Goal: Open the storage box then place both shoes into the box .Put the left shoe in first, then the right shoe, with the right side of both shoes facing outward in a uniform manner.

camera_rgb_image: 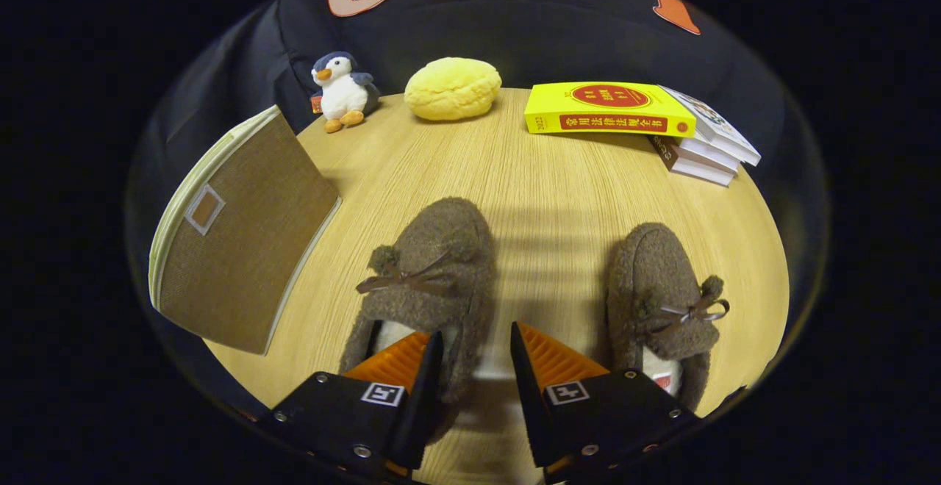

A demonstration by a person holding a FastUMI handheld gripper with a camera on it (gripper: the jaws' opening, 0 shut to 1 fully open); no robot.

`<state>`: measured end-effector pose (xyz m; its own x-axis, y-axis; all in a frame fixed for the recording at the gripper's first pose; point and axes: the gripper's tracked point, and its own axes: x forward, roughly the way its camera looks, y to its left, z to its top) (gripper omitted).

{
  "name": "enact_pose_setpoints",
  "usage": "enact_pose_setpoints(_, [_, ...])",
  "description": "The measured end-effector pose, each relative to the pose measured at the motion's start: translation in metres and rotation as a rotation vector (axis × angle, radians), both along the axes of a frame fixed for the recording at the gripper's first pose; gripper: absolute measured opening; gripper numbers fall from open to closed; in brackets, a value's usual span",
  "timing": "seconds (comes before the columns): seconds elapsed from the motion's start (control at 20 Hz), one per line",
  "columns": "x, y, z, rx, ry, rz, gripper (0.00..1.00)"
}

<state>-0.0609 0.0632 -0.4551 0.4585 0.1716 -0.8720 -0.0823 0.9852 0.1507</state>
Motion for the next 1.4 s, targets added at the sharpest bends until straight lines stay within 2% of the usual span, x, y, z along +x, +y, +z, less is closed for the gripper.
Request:
enact_pose_setpoints(0.05, [0.005,0.001,-0.004,-0.005,-0.011,-0.006,0.47])
enact_pose_setpoints(0.25, [0.013,0.008,-0.010,0.004,-0.020,-0.028,0.22])
enact_pose_setpoints(0.45, [0.014,0.008,-0.007,0.023,0.005,-0.082,0.05])
enact_pose_setpoints(0.6, [0.016,0.009,0.012,0.037,0.006,-0.100,0.04])
enact_pose_setpoints(0.95, [0.041,0.030,0.092,0.088,-0.030,-0.165,0.04])
enact_pose_setpoints(1.2, [0.057,0.067,0.147,0.091,-0.019,-0.196,0.04])
enact_pose_setpoints(1.4, [0.072,0.120,0.182,0.159,0.001,-0.195,0.04])
